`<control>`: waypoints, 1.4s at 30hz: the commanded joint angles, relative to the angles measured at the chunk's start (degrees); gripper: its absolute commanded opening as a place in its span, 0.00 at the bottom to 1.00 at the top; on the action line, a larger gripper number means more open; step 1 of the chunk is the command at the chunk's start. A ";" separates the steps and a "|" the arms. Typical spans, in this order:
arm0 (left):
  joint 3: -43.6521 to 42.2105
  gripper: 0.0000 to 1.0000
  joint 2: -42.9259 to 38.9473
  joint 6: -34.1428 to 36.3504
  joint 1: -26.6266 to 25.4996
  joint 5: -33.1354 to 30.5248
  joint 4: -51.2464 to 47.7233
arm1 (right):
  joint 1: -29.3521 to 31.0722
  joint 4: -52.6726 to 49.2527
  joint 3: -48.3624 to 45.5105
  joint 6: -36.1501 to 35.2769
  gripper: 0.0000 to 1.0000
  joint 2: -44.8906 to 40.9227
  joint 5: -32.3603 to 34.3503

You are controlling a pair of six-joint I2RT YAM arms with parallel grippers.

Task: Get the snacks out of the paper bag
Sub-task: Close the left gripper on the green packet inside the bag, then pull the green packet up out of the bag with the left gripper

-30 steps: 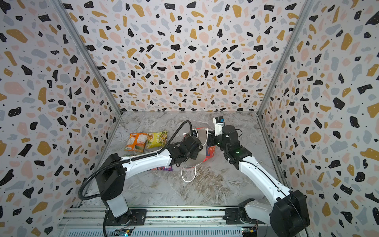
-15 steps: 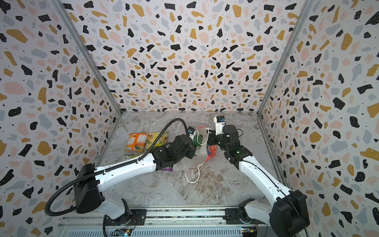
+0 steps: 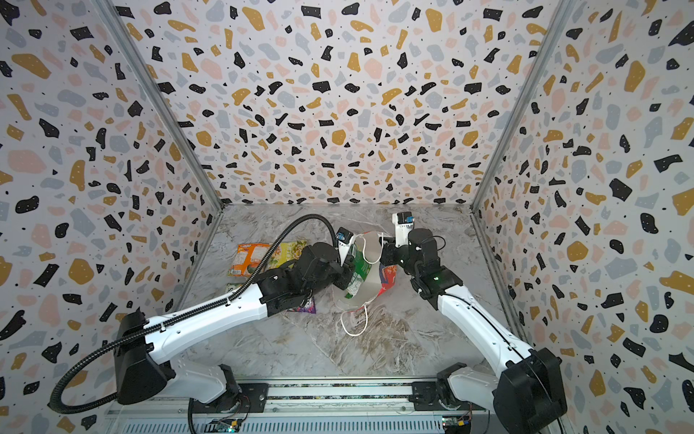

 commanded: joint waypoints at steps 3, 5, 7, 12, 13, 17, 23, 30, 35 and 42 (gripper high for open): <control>0.92 0.00 -4.46 1.85 -0.01 2.14 6.14 | -0.64 2.09 2.70 1.17 0.00 -0.66 -0.24; 0.63 0.00 -5.51 2.23 0.01 2.38 6.78 | -0.82 2.42 2.17 1.27 0.00 -1.03 -0.16; 0.93 0.00 -6.35 2.56 0.06 2.72 6.76 | -0.99 2.58 2.03 1.38 0.00 -1.19 -0.06; 2.10 0.00 -9.14 2.73 0.19 1.41 6.46 | -1.31 2.44 2.02 1.44 0.00 -1.44 0.00; 2.31 0.00 -9.76 2.73 0.42 0.79 6.36 | -1.37 2.71 1.91 1.60 0.00 -1.52 -0.02; 4.45 0.00 -11.45 2.82 2.85 -0.69 3.47 | -1.61 2.45 2.11 1.60 0.00 -1.45 -0.17; 7.91 0.00 -14.56 3.61 7.51 -0.09 -0.73 | -1.86 2.47 1.82 1.59 0.00 -1.94 -0.13; 10.36 0.00 -16.61 4.29 11.42 -9.35 -5.50 | -2.50 2.48 1.52 1.57 0.00 -2.60 -0.15; 6.74 0.00 -16.64 3.56 13.07 -12.89 -3.76 | -2.67 2.45 1.23 1.57 0.00 -2.70 -0.25; -3.95 0.00 -13.34 5.16 13.78 -23.25 5.53 | -2.83 2.85 1.10 1.67 0.00 -2.19 -0.52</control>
